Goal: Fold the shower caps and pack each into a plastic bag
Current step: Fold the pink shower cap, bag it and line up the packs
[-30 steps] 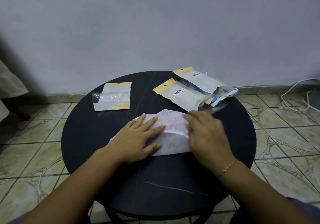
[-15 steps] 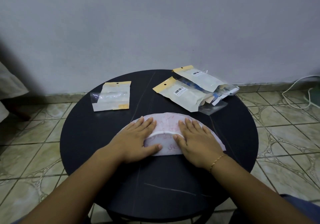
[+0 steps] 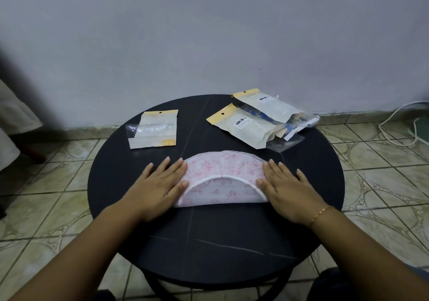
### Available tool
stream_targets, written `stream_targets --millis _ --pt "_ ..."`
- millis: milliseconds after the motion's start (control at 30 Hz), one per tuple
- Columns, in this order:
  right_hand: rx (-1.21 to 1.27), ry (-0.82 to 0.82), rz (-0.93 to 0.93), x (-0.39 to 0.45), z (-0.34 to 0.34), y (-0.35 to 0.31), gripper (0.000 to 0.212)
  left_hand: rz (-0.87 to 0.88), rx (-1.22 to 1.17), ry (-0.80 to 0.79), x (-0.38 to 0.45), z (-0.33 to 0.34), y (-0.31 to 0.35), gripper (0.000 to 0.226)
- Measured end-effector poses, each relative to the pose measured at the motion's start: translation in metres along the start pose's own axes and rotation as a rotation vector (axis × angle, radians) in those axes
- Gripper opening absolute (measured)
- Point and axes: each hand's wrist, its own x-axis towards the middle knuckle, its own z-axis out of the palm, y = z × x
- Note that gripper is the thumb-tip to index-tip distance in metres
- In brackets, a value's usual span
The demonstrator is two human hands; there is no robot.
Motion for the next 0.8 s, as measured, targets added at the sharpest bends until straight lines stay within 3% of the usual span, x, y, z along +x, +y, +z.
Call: stream_targets --millis 67,167,233,300,400,533,633,800 --pt "0.035 0.067 0.014 -0.004 -0.004 -0.006 0.065 -0.059 0.008 0.023 -0.002 -0.004 0.004 0.1" --pt "0.082 0.409 -0.032 -0.01 -0.014 -0.022 0.061 -0.123 -0.039 0.196 -0.004 -0.019 0.017 0.091" --pt "0.155 0.596 -0.142 -0.012 -0.021 -0.036 0.057 -0.029 -0.072 0.337 -0.004 -0.027 0.033 0.085" --pt "0.174 0.561 -0.267 -0.009 -0.021 -0.049 0.054 0.111 -0.09 0.376 -0.001 -0.026 0.052 0.085" --pt "0.115 0.393 -0.359 0.008 -0.009 -0.061 0.066 0.204 -0.06 0.297 0.01 -0.011 0.068 0.091" --pt "0.048 0.215 -0.283 0.029 -0.003 -0.061 0.051 0.167 -0.022 0.148 0.028 0.003 0.065 0.077" --pt "-0.05 0.089 -0.231 0.035 0.004 -0.057 0.053 0.109 -0.011 0.032 0.035 0.008 0.063 0.053" --pt "-0.098 0.097 -0.206 0.039 0.01 -0.055 0.054 0.07 0.005 0.001 0.041 0.012 0.062 0.051"
